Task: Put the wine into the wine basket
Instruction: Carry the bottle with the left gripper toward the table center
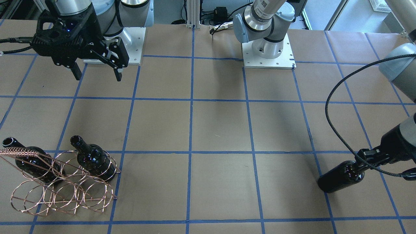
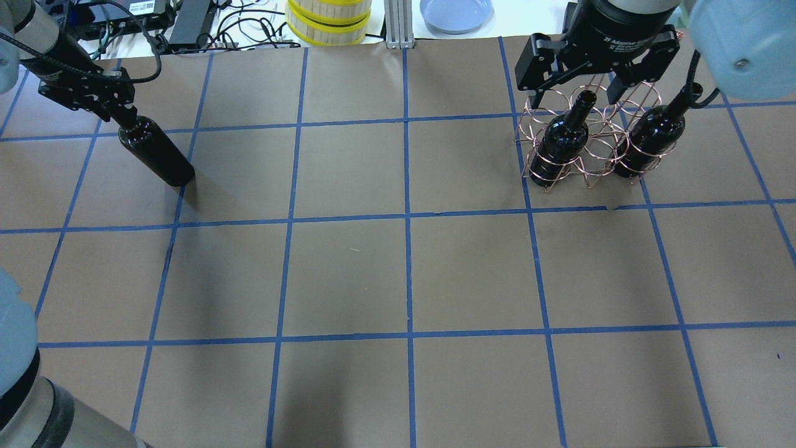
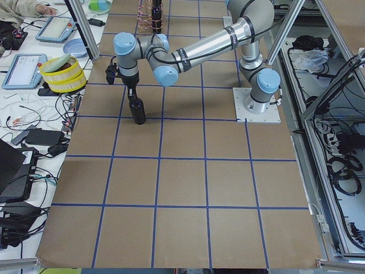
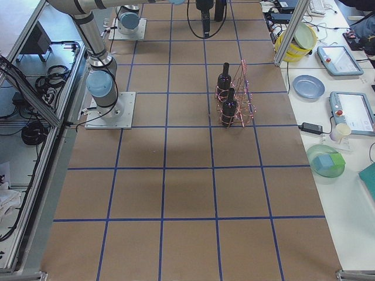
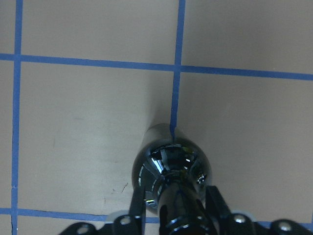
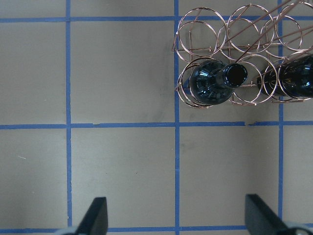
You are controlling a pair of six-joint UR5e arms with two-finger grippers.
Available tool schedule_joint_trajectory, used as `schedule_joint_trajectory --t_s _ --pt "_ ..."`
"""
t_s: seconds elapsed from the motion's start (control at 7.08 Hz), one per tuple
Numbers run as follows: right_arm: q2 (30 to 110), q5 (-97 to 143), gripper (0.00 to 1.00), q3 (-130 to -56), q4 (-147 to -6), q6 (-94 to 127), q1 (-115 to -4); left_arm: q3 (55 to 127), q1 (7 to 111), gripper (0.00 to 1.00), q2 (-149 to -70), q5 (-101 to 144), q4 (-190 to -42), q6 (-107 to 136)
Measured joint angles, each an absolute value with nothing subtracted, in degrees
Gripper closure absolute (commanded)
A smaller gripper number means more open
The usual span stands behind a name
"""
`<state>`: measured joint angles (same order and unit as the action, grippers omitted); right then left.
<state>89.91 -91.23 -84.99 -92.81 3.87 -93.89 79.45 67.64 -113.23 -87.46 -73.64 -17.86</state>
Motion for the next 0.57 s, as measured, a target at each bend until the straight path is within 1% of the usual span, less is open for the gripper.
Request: schedule_joint_trajectory --t_s 0.14,0.28,0.57 --pt "89.9 -91.2 0.00 -85.0 -92.8 3.9 -93.9 79.5 67.7 0.78 -113.2 -87.6 -74.3 -17.9" --pt "89.9 -91.2 0.00 -85.0 -92.8 3.9 -93.9 79.4 67.7 0.79 -113.2 -87.7 -74.7 -18.1" --pt "89.9 -91.2 0.00 -85.0 -92.8 3.9 -93.9 79.5 67.7 0.80 -113.1 -87.8 -74.9 -18.3"
